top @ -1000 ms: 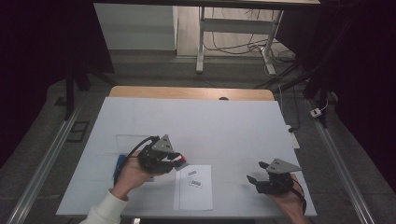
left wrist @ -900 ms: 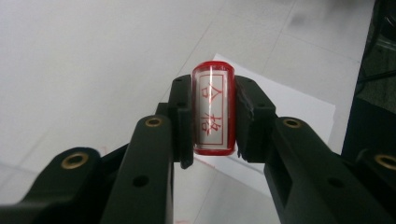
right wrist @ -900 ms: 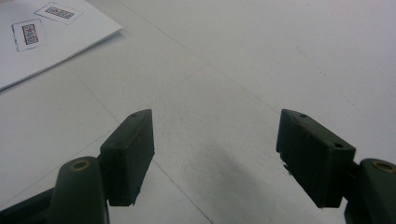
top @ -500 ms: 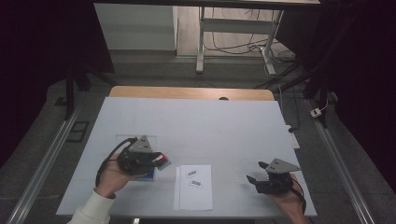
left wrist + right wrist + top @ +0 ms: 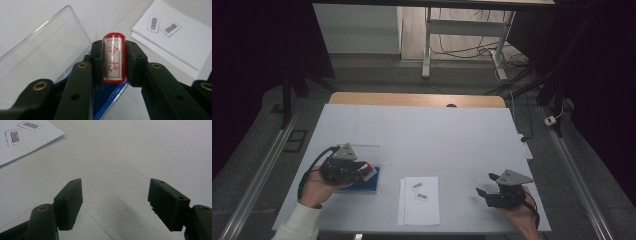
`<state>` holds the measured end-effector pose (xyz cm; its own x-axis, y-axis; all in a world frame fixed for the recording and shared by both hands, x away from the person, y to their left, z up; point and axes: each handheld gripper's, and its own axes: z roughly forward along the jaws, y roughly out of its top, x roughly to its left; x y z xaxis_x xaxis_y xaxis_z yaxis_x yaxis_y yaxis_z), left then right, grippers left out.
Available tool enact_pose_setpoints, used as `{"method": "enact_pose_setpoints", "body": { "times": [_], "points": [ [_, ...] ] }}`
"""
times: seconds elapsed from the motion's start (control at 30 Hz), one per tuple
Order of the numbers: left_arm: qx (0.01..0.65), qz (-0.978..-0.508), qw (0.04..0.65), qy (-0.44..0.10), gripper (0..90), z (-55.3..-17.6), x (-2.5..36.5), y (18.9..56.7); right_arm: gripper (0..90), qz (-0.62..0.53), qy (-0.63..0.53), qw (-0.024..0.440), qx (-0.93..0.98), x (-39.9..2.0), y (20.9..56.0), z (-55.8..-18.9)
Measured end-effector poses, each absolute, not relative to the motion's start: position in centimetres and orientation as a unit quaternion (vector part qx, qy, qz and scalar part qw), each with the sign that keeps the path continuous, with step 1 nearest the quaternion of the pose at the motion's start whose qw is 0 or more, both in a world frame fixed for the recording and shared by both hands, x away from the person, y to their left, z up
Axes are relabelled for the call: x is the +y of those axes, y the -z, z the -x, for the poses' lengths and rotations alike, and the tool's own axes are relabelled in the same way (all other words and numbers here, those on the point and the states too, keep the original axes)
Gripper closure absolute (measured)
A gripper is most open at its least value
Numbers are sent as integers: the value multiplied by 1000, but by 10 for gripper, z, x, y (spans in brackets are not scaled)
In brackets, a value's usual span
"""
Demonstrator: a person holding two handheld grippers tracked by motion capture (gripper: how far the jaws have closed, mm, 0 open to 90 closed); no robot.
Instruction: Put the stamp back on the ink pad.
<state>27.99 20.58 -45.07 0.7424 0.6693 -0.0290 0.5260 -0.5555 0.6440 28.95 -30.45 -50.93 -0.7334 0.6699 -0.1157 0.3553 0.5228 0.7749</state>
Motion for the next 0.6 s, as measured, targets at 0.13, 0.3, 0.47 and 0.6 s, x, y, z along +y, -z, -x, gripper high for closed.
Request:
{"method": "enact_pose_setpoints", "body": {
  "times": [0.13,0.3,0.47,0.6],
  "points": [
    [346,-880,307,-105,703,-283,213,459,273,-302,-383,202,849,-304,511,-290],
    [357,-884,285,-95,703,-288,217,469,273,-301,-382,200,851,-303,511,-290],
    [373,-884,263,-95,703,-291,221,474,273,-302,-382,200,850,-305,512,-290],
    [386,-884,245,-98,703,-292,226,479,273,-301,-381,199,851,-303,511,-290]
  ]
}}
